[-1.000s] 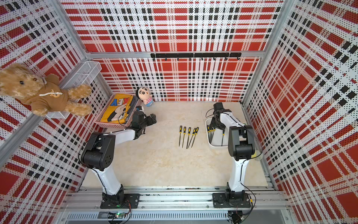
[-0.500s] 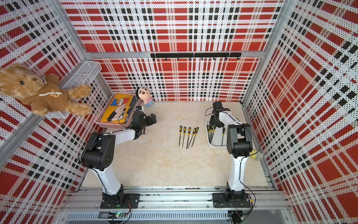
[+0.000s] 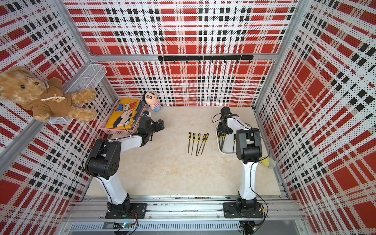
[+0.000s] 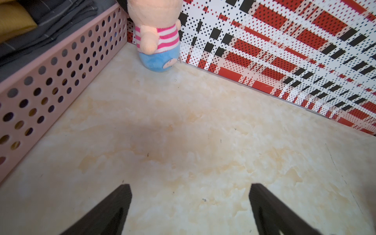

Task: Take the file tool out of the storage box
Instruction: Pick up the file tool from the storage box.

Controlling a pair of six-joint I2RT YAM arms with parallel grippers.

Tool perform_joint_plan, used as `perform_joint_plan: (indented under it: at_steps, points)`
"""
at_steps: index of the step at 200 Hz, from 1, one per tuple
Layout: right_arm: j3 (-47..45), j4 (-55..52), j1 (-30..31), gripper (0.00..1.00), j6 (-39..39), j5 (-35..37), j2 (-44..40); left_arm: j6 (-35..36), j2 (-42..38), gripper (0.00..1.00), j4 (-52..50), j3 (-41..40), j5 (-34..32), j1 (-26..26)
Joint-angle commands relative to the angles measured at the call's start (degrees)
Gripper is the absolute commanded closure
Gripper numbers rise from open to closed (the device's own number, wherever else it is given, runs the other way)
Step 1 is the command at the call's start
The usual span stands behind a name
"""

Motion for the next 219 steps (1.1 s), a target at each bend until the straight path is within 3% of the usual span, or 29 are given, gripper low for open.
perform_joint_plan:
  at_steps: [1, 131, 219]
  points:
    - [-0.6, -0.1, 0.3, 0.72, -1.0, -0.2, 2.4, 0.2, 0.0, 0.03, 0.0, 1.0, 0.0, 0.3]
    - [-3.9, 0.4, 0.4, 0.79, -8.5, 0.4, 3.0, 0.3, -0.4, 0.03, -0.2, 0.1, -0.5, 0.4]
    - [-7.8, 1.5, 0.1, 0.72, -7.1, -1.0, 2.3, 0.4, -0.9, 0.03, 0.1, -0.5, -0.5, 0.7]
